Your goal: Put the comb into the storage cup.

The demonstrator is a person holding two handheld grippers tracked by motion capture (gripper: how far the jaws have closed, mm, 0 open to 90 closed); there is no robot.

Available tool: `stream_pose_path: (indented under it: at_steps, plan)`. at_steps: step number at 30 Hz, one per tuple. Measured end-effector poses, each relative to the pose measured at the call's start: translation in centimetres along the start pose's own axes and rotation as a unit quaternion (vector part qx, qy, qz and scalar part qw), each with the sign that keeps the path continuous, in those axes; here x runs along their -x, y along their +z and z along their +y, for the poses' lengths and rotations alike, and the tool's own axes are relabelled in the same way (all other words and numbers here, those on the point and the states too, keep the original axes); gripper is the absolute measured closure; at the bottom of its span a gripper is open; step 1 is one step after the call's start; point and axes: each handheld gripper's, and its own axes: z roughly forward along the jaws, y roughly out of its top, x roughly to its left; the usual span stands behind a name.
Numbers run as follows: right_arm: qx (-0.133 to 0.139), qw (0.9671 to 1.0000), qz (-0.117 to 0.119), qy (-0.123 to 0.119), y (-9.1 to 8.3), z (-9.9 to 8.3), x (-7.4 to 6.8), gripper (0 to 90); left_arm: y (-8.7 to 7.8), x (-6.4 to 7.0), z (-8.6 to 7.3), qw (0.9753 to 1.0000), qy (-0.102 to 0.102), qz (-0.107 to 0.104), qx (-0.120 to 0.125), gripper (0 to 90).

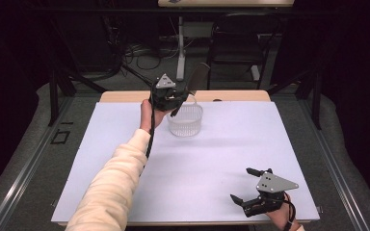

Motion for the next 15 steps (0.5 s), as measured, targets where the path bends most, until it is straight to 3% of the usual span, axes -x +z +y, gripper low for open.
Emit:
stream_pose_path:
  at_steps: [15]
  plan:
    - [0.001, 1.0000, 0.000, 0.002, 0.00, -0.02, 0.04, 0.0, 0.68, 0.04, -0.46, 0.9998, 0.009, -0.009, -0.016, 71.9]
